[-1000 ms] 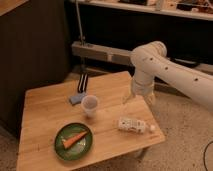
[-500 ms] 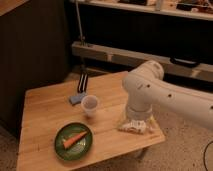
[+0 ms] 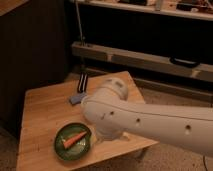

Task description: Move the arm in a circular motion

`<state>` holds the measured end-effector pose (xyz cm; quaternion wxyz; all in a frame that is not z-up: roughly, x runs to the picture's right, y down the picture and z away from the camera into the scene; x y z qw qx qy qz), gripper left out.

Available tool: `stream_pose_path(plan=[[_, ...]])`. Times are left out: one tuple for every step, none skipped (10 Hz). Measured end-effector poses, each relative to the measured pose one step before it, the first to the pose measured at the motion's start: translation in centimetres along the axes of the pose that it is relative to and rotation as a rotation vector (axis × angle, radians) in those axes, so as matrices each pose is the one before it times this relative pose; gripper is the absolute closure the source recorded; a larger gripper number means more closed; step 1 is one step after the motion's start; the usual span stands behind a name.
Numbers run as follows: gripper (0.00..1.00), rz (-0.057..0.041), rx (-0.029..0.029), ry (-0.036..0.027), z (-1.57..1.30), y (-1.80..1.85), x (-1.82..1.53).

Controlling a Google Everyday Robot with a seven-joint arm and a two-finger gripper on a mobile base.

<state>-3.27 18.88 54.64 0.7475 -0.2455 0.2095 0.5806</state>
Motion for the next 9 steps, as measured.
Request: stream_pose_path(plan=[[0.20,-0.04719,-0.01454,-0.02033,-0.405,2.066,-0.818],[0.20,-0.05735,-0.02830,-0.02610,-0.468,2.194,-1.398],[0.20,-0.06470,-0.03421,-0.02747,-0.473,2.134,-1.539],[0.20,-0.06076,-0.03301,-0.02085,-0.197,1.586,-1.361],[0.20,-0.05276,-0.04464,-0.01678,-0.112,1.143,-1.162],[0.20,-0.03817,-0.02863,-0.01628,0.020,0.397,-0.960],[0.20,-0.03346,-0.03196,-0.01283,-0.026,0.543,-0.813],[0.20,-0.01311,-0.01125,-0.00368,0.025,0.239,-0.273],[0.20,-0.00023,-0.00162,0.00004,-0.014,0.038,-0.006]])
